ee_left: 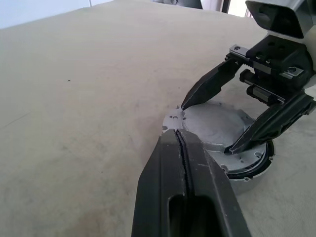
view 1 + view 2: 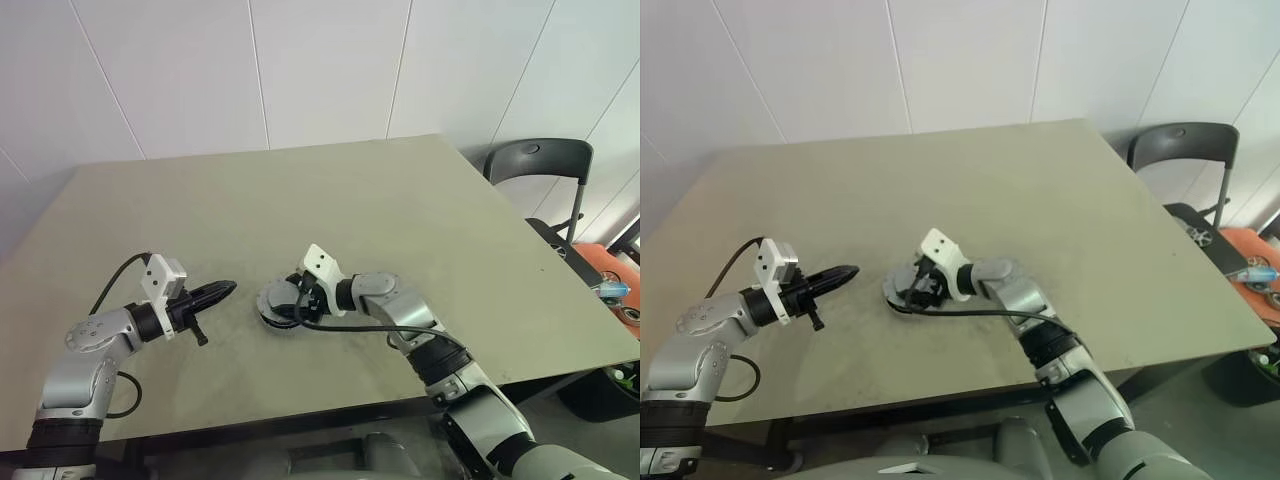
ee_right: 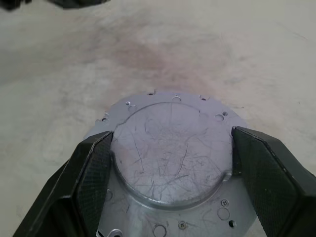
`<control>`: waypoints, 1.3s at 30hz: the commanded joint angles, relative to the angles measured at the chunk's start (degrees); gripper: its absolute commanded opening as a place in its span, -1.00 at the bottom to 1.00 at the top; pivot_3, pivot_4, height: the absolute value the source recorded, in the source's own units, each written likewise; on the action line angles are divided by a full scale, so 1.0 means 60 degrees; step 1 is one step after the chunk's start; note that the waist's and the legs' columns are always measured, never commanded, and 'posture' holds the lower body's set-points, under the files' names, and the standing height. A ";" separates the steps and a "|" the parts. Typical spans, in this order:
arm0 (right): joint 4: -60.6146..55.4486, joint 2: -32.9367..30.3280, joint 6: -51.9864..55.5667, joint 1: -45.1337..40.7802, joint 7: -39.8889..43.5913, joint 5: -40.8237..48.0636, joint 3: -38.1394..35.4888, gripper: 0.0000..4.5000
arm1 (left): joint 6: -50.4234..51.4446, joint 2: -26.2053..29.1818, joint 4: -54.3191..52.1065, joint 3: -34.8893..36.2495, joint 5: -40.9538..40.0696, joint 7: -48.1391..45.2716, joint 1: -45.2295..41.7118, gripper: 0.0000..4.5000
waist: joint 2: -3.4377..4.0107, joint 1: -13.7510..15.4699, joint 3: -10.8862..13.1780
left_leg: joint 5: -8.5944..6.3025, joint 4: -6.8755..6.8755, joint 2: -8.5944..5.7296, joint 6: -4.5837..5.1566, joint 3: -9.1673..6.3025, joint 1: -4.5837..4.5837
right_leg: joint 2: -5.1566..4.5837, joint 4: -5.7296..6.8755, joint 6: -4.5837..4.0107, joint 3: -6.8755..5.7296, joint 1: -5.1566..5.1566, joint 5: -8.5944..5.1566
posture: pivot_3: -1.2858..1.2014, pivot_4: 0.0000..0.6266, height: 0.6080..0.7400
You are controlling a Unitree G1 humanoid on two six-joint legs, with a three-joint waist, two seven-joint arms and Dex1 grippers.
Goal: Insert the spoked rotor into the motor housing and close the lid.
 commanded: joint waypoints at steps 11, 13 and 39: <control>-0.0208 -0.0470 -0.0469 -0.0632 0.0855 0.0150 -0.0037 0.55 | -0.0250 0.0003 0.0075 -0.0017 0.0072 -0.0029 -0.0261 -1.00 | 0.0002 0.0016 0.0001 | 0.0000 0.0001 -0.0001 0.0000 0.0000 -0.0010 | -0.0001 -0.0005 0.0000 0.0000 -0.0006 0.0000 | 0.03 -1.00 1.00; -0.0360 -0.0585 -0.0417 -0.0570 0.1089 0.0149 0.0120 0.55 | -0.0257 -0.0003 0.0103 -0.0021 0.0085 -0.0028 -0.0274 -1.00 | 0.0002 0.0011 0.0001 | 0.0000 0.0001 -0.0001 0.0000 0.0000 -0.0010 | -0.0001 -0.0003 0.0000 -0.0001 -0.0007 0.0000 | 0.03 -1.00 1.00; -0.0477 -0.0995 -0.0032 -0.0458 0.1621 0.0125 0.0448 0.55 | -0.0262 -0.0061 0.0109 -0.0047 0.0173 -0.0083 -0.0268 -1.00 | 0.0001 0.0000 0.0000 | 0.0000 0.0002 0.0001 0.0000 0.0001 -0.0008 | -0.0001 -0.0002 0.0000 0.0000 -0.0007 0.0000 | 0.03 -1.00 1.00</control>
